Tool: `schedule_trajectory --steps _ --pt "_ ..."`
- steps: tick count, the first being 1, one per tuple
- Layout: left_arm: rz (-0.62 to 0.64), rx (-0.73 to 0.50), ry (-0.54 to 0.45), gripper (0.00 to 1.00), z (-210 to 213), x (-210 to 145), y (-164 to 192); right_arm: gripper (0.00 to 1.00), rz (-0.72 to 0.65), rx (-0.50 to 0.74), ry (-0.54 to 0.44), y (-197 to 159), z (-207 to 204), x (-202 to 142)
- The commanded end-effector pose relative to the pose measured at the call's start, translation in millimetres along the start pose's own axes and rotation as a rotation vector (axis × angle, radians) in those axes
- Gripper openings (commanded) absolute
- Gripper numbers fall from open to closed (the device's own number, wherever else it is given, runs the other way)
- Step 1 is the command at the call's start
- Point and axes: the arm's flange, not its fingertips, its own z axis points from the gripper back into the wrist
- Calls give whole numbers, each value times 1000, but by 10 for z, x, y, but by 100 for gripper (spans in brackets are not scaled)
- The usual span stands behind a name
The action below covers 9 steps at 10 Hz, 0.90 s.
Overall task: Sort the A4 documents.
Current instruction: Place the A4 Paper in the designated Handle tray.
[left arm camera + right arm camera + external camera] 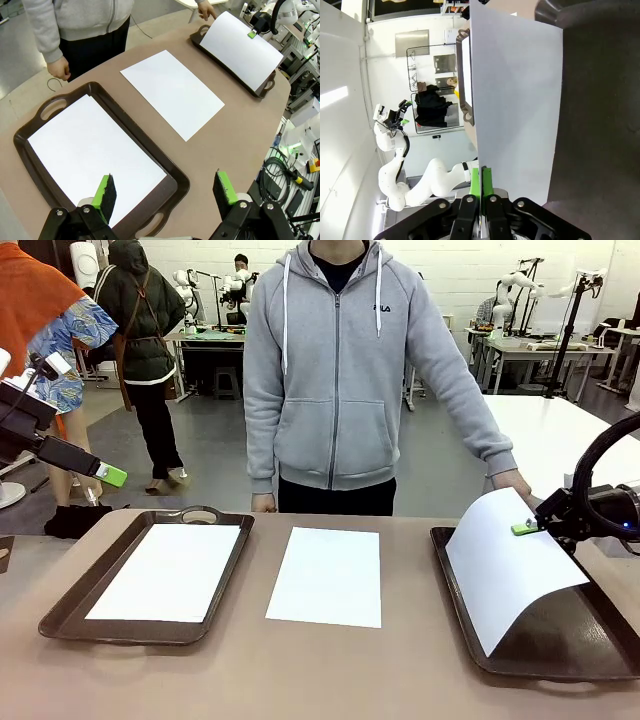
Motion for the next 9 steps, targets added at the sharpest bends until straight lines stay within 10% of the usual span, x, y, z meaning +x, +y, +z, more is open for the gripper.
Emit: schedule_trajectory --steps 1,9 --pt "-1 -5 -4 100 -6 2 1 1 6 -25 -35 -40 23 -28" --pt "-1 -5 -4 100 -6 2 1 1 -63 -374 2 -53 4 -11"
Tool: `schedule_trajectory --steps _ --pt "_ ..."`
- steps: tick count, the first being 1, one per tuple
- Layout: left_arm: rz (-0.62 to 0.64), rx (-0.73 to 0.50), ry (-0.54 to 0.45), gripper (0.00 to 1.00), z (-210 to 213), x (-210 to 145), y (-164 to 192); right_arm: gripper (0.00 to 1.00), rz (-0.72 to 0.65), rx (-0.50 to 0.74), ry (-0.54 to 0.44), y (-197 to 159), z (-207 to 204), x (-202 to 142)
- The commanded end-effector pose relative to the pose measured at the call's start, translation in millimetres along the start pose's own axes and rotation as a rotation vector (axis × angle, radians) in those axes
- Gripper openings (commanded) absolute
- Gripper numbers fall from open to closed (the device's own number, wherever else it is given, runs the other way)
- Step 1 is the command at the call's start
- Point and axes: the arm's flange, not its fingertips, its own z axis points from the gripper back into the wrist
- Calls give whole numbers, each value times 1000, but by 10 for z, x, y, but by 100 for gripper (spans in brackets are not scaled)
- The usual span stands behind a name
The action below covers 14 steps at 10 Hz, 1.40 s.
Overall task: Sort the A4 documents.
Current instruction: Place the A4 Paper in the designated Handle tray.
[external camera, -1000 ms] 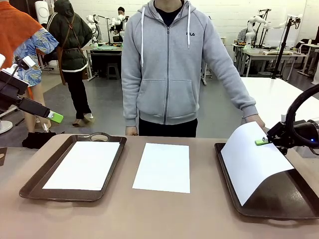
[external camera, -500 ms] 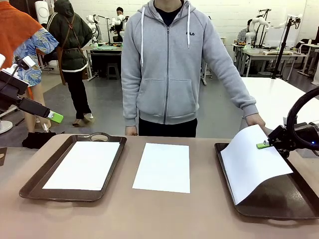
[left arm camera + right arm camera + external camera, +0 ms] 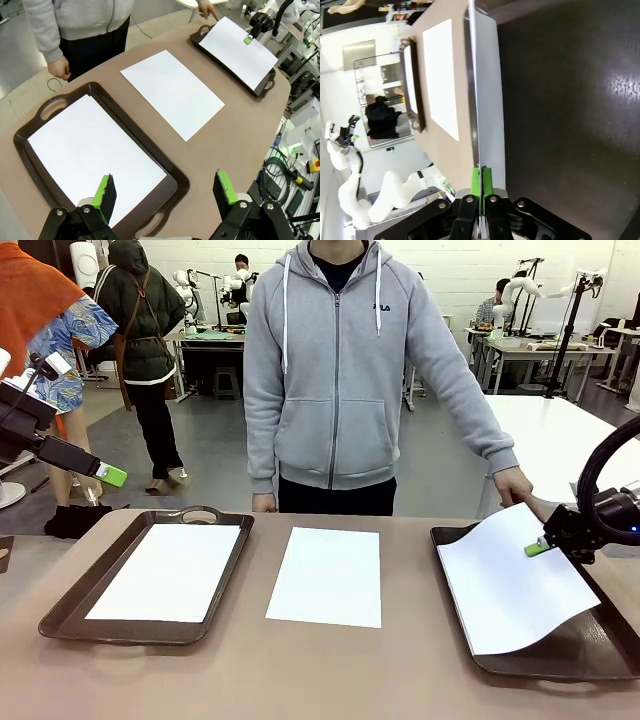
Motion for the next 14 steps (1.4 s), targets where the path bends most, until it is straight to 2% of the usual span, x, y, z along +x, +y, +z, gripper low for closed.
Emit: schedule_trajectory --steps 1,4,8,12,14 --pt "-1 -5 -4 100 -6 2 1 1 -31 -131 41 80 -154 -26" --pt "-1 -5 -4 100 -6 2 1 1 -34 -256 21 104 -204 29" --pt "-1 -5 -4 100 -6 2 1 1 -35 -313 -13 100 -169 3" --pt "-1 -5 -4 100 -6 2 1 1 -42 -354 0 130 -172 24" --pt "-1 -5 -4 100 -6 2 1 1 -46 -416 -1 155 -131 34"
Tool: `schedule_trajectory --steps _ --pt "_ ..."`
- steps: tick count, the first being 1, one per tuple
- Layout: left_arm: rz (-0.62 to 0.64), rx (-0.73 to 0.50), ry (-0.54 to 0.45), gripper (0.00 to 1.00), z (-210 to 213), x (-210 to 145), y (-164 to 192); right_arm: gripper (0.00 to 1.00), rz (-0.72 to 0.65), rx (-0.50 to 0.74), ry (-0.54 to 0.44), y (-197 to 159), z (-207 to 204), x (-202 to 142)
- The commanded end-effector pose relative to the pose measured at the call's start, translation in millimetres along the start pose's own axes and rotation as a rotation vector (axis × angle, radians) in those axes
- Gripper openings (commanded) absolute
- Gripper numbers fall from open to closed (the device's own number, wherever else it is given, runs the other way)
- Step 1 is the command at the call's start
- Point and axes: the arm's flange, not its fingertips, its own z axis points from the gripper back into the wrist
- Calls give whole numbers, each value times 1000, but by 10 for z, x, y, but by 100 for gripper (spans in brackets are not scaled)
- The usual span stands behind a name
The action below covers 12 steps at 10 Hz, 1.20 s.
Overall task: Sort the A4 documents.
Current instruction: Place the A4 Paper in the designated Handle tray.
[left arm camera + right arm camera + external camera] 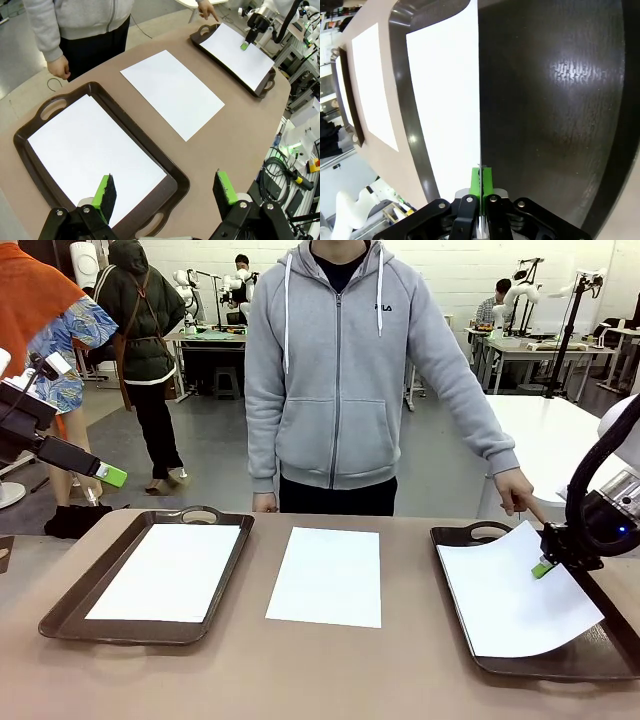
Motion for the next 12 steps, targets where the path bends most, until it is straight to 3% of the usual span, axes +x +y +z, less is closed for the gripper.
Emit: schedule_trajectory --steps 1,7,12 --pt "-1 -5 -5 100 -6 2 2 1 -20 -84 -11 75 45 -23" --pt "-1 -5 -5 100 -6 2 2 1 -1 -121 -32 154 83 39" --pt "-1 -5 -5 100 -6 2 2 45 -15 -175 -55 164 163 48"
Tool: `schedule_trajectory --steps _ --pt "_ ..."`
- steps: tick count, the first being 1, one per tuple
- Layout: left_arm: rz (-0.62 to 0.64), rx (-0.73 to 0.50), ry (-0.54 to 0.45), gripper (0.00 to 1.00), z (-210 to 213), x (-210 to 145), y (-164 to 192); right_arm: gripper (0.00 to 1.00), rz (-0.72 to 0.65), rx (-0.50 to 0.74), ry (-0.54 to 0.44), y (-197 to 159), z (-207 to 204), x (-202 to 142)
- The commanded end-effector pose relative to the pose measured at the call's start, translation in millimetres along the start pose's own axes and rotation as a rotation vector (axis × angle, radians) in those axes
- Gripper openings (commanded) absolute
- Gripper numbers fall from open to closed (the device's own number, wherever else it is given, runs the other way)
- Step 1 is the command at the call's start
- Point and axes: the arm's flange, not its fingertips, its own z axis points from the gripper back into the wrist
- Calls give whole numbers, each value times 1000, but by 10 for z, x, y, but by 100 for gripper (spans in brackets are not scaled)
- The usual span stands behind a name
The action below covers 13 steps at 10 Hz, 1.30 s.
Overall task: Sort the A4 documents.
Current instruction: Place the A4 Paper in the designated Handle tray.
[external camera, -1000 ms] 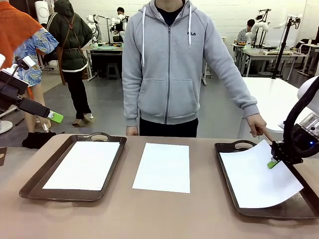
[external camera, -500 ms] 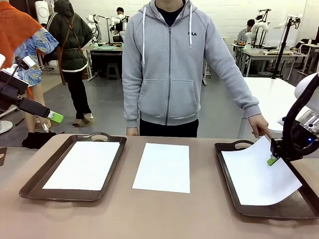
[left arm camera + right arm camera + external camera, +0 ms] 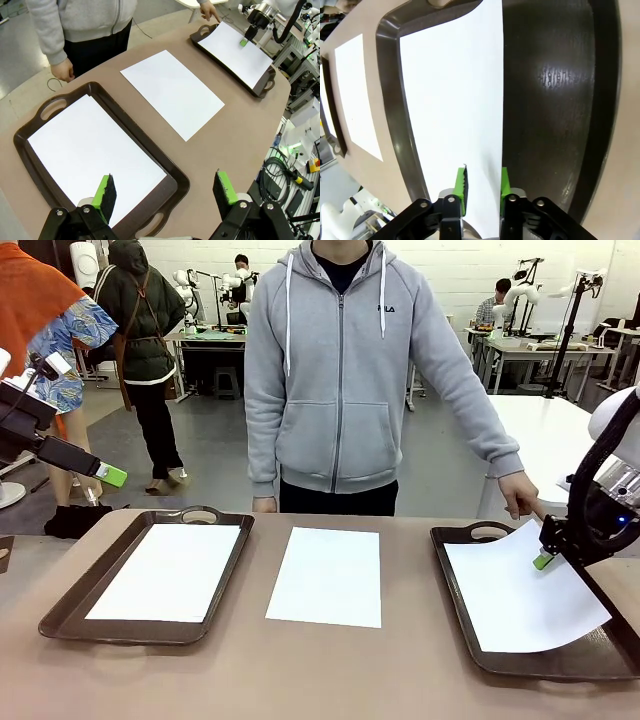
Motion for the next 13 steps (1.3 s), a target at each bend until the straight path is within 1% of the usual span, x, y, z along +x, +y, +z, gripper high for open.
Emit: schedule_trajectory --steps 1,4,5,6,7,9,10,11,13 --pt "-1 -5 -5 100 -6 1 2 53 -31 -72 -13 37 75 -10" --pt "-1 -5 -5 100 -6 1 2 80 -46 -109 -31 32 194 -34" --pt "-1 -5 -5 100 -6 1 2 87 -49 -108 -37 28 223 -45" --pt "-1 -5 -5 100 -6 1 2 97 -51 -109 -41 30 238 -52" --pt "-1 -5 -5 100 -6 1 2 100 -52 -108 -44 30 237 -53" --pt "-1 -5 -5 100 -6 1 2 100 -57 -110 -51 43 230 -53" --pt "-1 -5 -5 100 -6 1 2 100 -67 -131 -66 73 232 -50" --pt "-1 -5 -5 100 -6 1 2 100 -31 -78 -41 14 254 -17" --pt "-1 -5 -5 100 -6 1 2 100 -31 -78 -41 14 254 -17"
